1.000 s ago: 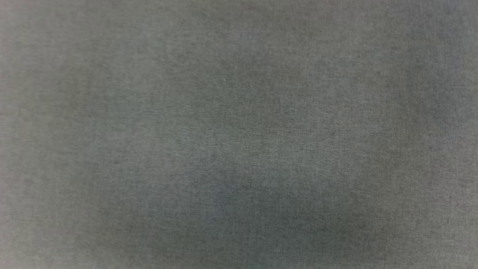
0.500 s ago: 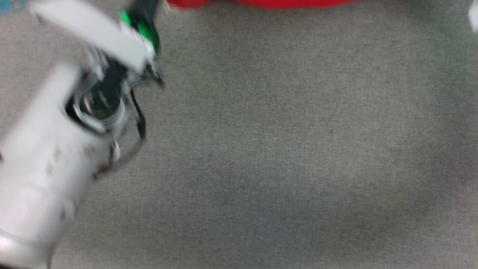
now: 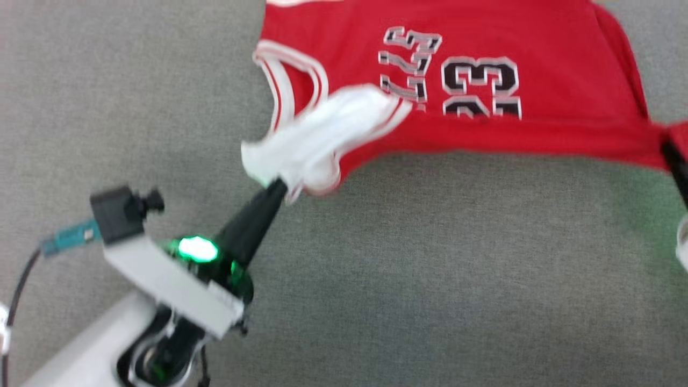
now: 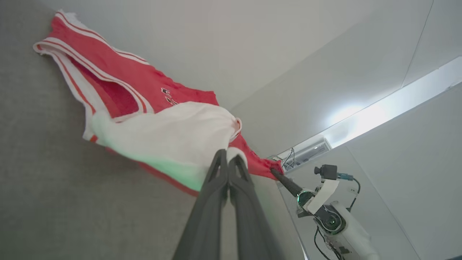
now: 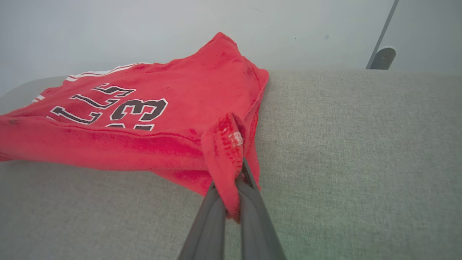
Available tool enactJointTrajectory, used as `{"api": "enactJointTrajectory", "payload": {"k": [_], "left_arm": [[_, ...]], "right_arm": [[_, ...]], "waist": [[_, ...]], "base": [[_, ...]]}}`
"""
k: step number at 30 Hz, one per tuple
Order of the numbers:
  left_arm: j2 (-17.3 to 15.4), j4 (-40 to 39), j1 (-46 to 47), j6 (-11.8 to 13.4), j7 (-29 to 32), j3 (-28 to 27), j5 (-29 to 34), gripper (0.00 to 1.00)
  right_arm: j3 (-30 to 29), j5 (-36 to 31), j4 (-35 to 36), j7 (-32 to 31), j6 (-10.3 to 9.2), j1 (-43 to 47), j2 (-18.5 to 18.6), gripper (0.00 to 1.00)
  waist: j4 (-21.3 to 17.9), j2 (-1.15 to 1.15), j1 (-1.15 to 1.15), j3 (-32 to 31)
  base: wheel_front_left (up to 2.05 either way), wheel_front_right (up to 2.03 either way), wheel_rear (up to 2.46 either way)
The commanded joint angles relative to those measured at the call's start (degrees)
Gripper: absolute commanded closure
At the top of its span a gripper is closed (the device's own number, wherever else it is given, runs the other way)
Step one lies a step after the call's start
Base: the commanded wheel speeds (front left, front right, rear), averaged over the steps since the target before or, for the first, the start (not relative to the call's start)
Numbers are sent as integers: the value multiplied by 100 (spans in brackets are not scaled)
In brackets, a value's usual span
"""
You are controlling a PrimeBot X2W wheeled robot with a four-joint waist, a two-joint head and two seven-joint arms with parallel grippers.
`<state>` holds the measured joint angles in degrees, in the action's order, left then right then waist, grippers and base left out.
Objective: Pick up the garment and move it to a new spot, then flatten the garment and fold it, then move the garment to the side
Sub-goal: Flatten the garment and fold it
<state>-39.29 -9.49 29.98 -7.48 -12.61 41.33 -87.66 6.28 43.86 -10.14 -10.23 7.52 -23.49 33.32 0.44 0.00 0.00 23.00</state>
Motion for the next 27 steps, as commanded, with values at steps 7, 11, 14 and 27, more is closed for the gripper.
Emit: {"api": "enactJointTrajectory", "payload": {"k": [7,11,14,27], "left_arm": [[-474,-684,-1138,0,-219,30,402,100],[-646,-1089,-1702,0,-252,-68,561,100],[-691,-1395,-2093,0,-252,-321,666,100],[-189,-1261,-1582,0,-170,-647,712,100]], "right_arm": [[-1081,-392,1591,-776,-5,1699,-406,100],[-1659,-622,2575,-1303,-6,2588,-763,100],[-2042,-736,3297,-1681,-5,3183,-1059,100],[-1995,-530,3316,-2148,-5,2357,-1262,100]], "waist": [[41,0,0,-123],[83,0,0,-121],[116,0,0,-97],[94,0,0,-5]], "base": [[0,0,0],[0,0,0],[0,0,0],[0,0,0]]}}
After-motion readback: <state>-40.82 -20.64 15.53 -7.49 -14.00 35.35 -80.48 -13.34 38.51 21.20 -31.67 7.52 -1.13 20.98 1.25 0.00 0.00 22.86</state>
